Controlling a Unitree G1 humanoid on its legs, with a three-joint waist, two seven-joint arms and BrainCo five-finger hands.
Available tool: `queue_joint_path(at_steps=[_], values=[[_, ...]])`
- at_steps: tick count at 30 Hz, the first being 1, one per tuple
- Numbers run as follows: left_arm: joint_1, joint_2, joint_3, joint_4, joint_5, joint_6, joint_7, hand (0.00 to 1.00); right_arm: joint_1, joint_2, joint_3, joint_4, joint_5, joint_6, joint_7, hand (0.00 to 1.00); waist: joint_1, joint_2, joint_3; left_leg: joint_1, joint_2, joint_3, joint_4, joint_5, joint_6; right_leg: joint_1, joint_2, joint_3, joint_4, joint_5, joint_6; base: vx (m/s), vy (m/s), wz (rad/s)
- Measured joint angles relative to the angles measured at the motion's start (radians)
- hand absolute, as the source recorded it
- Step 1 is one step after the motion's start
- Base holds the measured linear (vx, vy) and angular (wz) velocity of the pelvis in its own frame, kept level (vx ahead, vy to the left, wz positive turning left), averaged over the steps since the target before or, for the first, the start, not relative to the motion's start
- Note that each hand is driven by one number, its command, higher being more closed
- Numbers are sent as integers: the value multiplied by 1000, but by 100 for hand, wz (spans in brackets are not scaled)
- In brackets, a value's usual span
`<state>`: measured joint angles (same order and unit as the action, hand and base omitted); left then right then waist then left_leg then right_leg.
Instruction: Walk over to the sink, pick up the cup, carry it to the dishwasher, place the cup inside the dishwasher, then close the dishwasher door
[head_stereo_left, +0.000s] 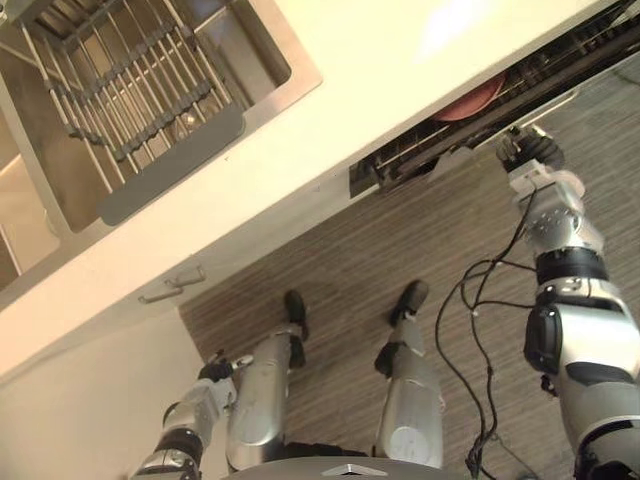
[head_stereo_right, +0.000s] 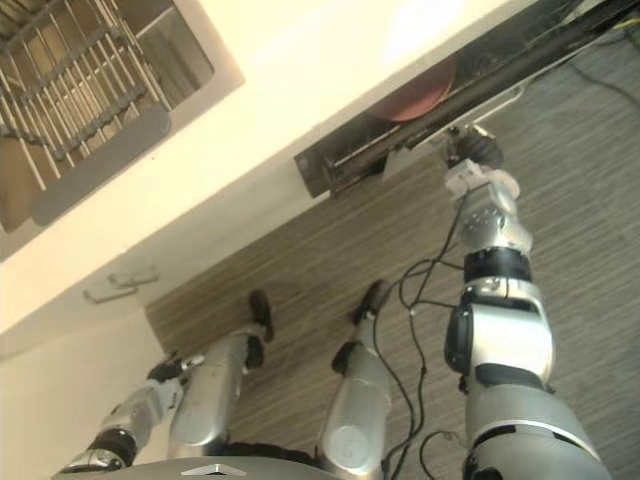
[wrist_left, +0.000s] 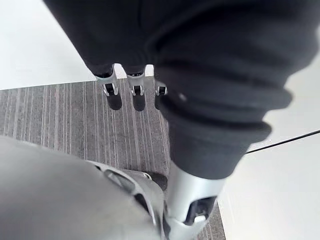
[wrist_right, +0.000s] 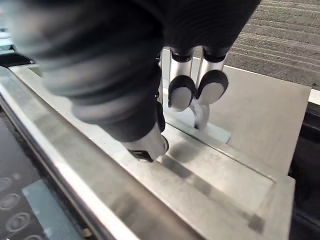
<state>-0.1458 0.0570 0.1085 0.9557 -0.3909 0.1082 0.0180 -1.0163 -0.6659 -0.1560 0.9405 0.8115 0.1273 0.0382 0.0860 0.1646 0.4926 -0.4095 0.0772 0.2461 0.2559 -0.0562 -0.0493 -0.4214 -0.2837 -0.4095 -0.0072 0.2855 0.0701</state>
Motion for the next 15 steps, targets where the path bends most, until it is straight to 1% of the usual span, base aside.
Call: queue_joint_path(at_steps=[3, 4, 6, 8, 9, 11, 12, 15], values=[[-5, 0, -18, 0, -1, -1, -1, 0, -50, -28, 22, 21, -44, 7, 2, 100, 4, 9, 4, -19, -6, -2, -8, 14, 2, -29, -6, 4, 11, 2, -3, -85, -12, 4], [-11, -1, -34, 2, -2, -2, -1, 0, -80, -53, 52, 23, -75, 7, 2, 100, 9, 19, 9, -28, -9, -6, -17, 25, 3, -44, -10, 5, 23, 1, -4, -67, -19, 3], [-18, -1, -52, 1, -12, -5, -2, 0, -125, -70, 81, 44, -86, 7, -3, 100, 22, 26, 9, -40, -10, -6, -21, 34, 2, -66, -11, 12, 31, 4, -10, -92, -30, -1], [-20, -1, -64, 1, -21, -12, -2, 0, -175, -73, 115, 63, -108, 7, -9, 100, 25, 27, 8, -52, -13, -12, -33, 49, 0, -83, -12, 10, 31, 6, -18, -88, -39, 5], [-22, -2, -74, 1, -22, -18, -3, 0, -192, -82, 133, 64, -116, 7, -29, 100, 30, 30, 6, -64, -13, -26, -35, 58, -2, -89, -11, 2, 31, 6, -22, -70, -39, 14], [-25, -2, -87, -1, -29, -24, -6, 0, -212, -96, 154, 73, -136, 7, -46, 100, 47, 31, 6, -68, -14, -33, -56, 73, -11, -96, -11, -7, 31, 6, -25, -63, -42, 14], [-26, -2, -93, -2, -35, -27, -7, 0, -227, -101, 157, 84, -152, 5, -52, 100, 53, 31, 6, -68, -16, -36, -68, 84, -10, -99, -11, -10, 31, 6, -25, -51, -39, 14], [-26, -2, -109, -4, -39, -41, -10, 0, -252, -105, 193, 100, -161, -16, -68, 100, 60, 32, 5, -68, -17, -51, -95, 108, -12, -101, -11, -26, 31, 5, -29, -32, -28, 14]])
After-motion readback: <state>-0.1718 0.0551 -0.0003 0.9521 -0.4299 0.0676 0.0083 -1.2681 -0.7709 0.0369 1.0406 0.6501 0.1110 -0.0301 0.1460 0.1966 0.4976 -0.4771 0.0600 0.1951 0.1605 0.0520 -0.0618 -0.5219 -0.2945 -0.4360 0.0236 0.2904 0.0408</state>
